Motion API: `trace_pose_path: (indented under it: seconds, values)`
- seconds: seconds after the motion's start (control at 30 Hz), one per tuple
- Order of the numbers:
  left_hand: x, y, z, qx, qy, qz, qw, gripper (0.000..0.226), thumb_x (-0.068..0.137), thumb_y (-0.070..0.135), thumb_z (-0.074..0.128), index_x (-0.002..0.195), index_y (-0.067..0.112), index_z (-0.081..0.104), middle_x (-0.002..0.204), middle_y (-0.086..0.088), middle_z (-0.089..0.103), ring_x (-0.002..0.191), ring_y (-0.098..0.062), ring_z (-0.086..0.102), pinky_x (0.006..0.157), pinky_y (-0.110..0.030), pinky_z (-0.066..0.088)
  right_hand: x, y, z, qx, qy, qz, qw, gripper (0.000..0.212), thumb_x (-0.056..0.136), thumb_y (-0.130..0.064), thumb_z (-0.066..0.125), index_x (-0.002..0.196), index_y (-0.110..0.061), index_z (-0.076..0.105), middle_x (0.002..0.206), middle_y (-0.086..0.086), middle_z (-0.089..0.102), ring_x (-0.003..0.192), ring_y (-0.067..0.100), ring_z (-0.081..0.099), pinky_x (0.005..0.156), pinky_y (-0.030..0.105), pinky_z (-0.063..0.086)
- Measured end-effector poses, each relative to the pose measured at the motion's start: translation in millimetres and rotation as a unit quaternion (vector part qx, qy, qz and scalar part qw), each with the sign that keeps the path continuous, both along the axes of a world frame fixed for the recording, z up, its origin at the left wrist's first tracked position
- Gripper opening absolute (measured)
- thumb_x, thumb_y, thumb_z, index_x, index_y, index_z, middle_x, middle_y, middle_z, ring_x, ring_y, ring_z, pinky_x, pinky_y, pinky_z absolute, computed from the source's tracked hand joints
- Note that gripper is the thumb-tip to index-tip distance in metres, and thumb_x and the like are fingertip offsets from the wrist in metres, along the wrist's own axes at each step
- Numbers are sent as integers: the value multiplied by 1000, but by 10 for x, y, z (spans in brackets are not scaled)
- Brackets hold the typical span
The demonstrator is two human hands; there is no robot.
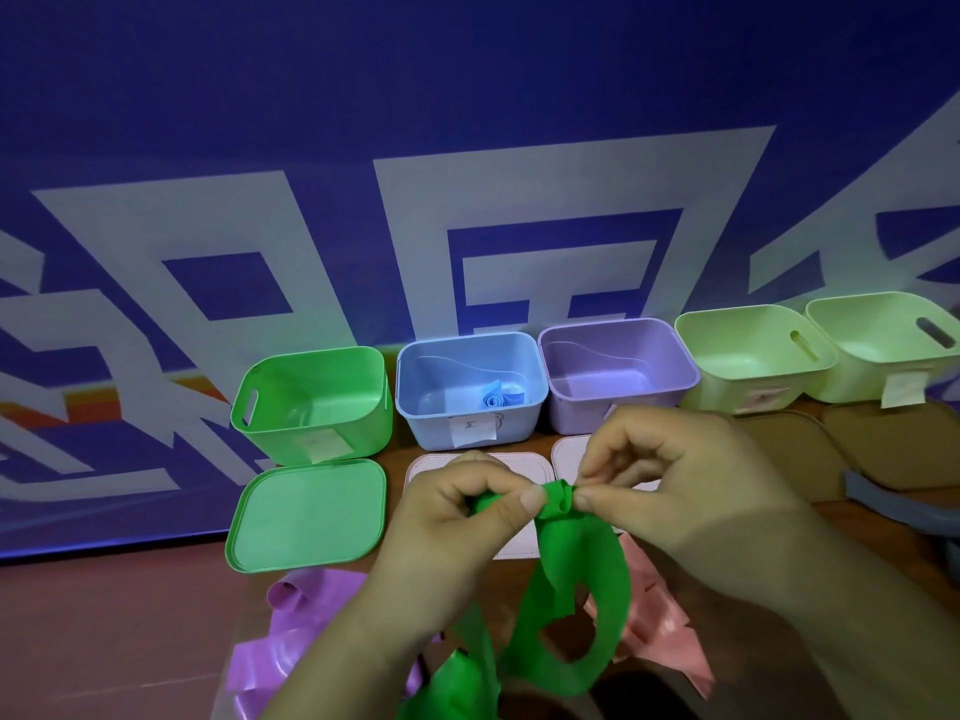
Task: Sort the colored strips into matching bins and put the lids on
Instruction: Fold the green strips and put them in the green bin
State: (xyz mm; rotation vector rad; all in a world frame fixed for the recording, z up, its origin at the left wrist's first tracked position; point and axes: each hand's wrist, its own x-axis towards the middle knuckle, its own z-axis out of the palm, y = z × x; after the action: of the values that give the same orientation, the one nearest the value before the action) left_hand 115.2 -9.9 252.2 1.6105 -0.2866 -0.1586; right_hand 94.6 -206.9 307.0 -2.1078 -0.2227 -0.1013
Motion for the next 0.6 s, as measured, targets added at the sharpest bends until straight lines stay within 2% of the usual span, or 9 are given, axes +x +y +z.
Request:
trace_pose_path:
  seconds: [0.13, 0.27, 0.4, 0.47, 0.5, 0.57, 0.6]
  values:
    - [-35, -39, 37, -36, 36, 23, 998, 9, 75, 22, 71, 67, 19, 75, 65, 9, 63, 60, -6, 54, 61, -19, 44, 7, -7, -29, 40, -4, -2, 999, 26, 69, -9, 87, 76, -28, 70, 72, -5, 72, 69, 15, 70, 70, 29, 58]
    - [-86, -63, 22, -67, 71, 50, 994, 12, 73, 28, 73, 71, 16, 76, 67, 6, 65, 61, -8, 53, 61, -22, 44, 21, -18, -71, 78, 15, -7, 997, 29, 69, -4, 86, 75, -28, 71, 74, 1, 72, 66, 19, 67, 67, 32, 58]
    - [-99, -59, -23, -87, 105, 116, 984, 24, 71, 38, 75, 71, 14, 74, 71, -2, 65, 63, -17, 46, 66, -34, 41, 22, -20, -115, 88, 11, -16, 996, 27, 70, -5, 86, 76, -27, 71, 75, 4, 71, 64, 20, 65, 66, 33, 57]
    - [-99, -55, -22, -88, 109, 129, 982, 21, 72, 36, 73, 71, 15, 74, 71, -2, 65, 63, -17, 46, 65, -34, 41, 27, -10, -129, 114, 19, -24, 993, 24, 69, -14, 88, 79, -28, 72, 79, 5, 72, 69, 23, 67, 71, 41, 59]
    - [-102, -56, -17, -87, 107, 131, 982, 19, 72, 35, 72, 71, 16, 73, 71, -1, 65, 63, -15, 47, 64, -33, 42, 29, -4, -132, 133, 28, -26, 990, 23, 67, -24, 90, 81, -29, 73, 81, 8, 73, 73, 28, 69, 74, 48, 60]
    - [-110, -56, -9, -90, 102, 134, 982, 15, 73, 31, 71, 71, 16, 72, 71, -1, 65, 61, -12, 47, 61, -30, 42, 34, 2, -143, 169, 40, -31, 984, 31, 60, -43, 90, 84, -31, 75, 86, 15, 73, 78, 41, 69, 76, 60, 57]
    - [-114, -56, -4, -90, 96, 134, 982, 13, 73, 30, 71, 72, 17, 72, 71, 0, 65, 61, -11, 48, 60, -29, 43, 44, 6, -147, 174, 40, -28, 983, 29, 61, -39, 91, 84, -30, 75, 86, 15, 74, 80, 43, 68, 76, 61, 57]
